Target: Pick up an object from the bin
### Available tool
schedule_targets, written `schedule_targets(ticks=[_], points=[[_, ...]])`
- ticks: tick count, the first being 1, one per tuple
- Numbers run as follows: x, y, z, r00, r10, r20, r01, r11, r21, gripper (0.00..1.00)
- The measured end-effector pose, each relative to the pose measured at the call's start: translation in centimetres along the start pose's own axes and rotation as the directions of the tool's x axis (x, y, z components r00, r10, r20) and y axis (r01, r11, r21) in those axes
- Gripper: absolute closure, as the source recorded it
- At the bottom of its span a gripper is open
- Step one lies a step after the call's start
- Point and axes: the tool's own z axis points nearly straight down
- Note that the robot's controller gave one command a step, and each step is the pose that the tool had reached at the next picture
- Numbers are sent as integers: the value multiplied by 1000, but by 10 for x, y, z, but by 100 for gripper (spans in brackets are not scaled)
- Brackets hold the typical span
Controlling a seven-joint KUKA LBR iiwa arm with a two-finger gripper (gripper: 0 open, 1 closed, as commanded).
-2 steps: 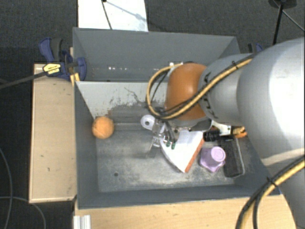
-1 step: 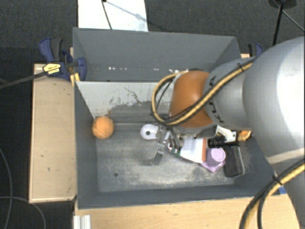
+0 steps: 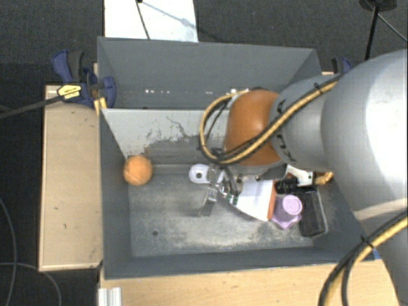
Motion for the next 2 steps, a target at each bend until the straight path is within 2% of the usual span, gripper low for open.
schedule_targets(ticks=[1, 2], points=[[-4, 3, 1, 983, 184, -3, -184, 983, 4, 100], [-4, 3, 1, 983, 184, -3, -184, 983, 4, 100]])
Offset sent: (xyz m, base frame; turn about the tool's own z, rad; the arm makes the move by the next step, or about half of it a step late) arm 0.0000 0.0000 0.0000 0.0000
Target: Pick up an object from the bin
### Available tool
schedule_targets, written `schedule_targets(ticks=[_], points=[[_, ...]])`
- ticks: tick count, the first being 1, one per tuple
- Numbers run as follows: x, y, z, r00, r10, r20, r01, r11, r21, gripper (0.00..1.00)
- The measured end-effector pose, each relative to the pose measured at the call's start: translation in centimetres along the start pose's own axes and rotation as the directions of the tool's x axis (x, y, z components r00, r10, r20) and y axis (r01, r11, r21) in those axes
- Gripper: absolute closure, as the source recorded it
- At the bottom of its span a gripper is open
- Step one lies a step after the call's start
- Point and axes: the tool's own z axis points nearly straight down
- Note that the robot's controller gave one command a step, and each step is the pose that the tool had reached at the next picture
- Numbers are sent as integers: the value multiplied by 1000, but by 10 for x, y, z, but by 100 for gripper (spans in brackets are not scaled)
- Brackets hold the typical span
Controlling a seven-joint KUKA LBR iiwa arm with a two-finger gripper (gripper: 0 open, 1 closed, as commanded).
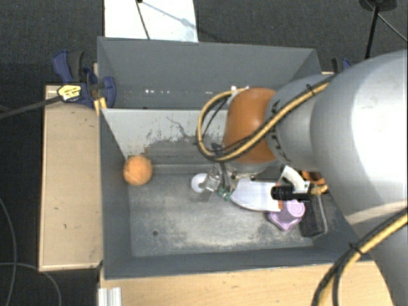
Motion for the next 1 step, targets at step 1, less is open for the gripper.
schedule_targets(ticks=[1], points=[[0, 0, -1, 1000, 0, 1, 0, 1000, 0, 100]])
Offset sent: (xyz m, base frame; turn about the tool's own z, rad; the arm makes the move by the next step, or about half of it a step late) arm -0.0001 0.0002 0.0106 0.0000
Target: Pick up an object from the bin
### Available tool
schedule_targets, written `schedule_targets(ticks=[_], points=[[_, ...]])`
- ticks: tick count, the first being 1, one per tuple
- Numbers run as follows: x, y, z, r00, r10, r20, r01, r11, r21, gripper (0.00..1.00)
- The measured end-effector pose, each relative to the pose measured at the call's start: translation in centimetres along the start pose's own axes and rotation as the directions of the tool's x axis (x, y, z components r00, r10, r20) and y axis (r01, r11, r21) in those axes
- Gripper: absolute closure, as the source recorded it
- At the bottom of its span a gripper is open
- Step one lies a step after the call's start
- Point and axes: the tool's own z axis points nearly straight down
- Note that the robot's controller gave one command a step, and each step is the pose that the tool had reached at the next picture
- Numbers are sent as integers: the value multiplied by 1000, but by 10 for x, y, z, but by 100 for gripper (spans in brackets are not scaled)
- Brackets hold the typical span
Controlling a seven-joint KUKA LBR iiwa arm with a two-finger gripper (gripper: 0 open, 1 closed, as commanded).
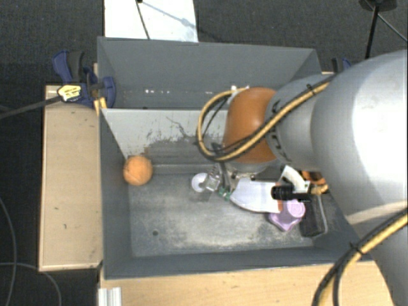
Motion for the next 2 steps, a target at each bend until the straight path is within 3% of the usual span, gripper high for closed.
schedule_targets(ticks=[2], points=[[0, 0, -8, 1000, 0, 0, 0, 1000, 1, 100]])
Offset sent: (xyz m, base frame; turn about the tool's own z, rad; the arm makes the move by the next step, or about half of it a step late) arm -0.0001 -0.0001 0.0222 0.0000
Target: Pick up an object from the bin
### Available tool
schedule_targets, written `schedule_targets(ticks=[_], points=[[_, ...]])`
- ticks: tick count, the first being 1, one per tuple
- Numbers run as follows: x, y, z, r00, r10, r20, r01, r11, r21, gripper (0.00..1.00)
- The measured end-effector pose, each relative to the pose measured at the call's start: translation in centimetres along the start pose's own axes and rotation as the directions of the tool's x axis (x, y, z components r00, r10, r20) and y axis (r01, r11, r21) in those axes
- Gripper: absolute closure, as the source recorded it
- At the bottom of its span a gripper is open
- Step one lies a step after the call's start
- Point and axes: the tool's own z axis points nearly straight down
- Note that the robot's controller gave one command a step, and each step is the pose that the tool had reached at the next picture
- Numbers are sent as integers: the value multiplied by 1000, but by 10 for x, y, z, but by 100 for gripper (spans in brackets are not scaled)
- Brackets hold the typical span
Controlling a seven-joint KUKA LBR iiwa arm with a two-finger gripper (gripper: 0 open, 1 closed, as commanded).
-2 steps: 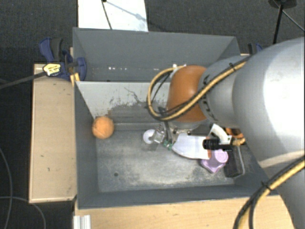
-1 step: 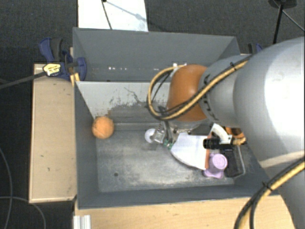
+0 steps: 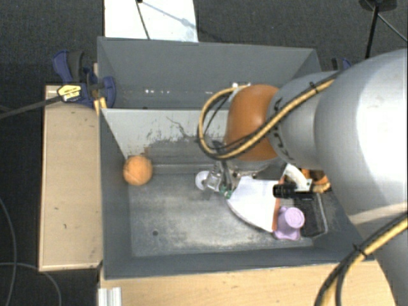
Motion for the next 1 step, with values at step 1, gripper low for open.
schedule_targets(ticks=[1], points=[[0, 0, -7, 1000, 0, -2, 0, 1000, 1, 100]])
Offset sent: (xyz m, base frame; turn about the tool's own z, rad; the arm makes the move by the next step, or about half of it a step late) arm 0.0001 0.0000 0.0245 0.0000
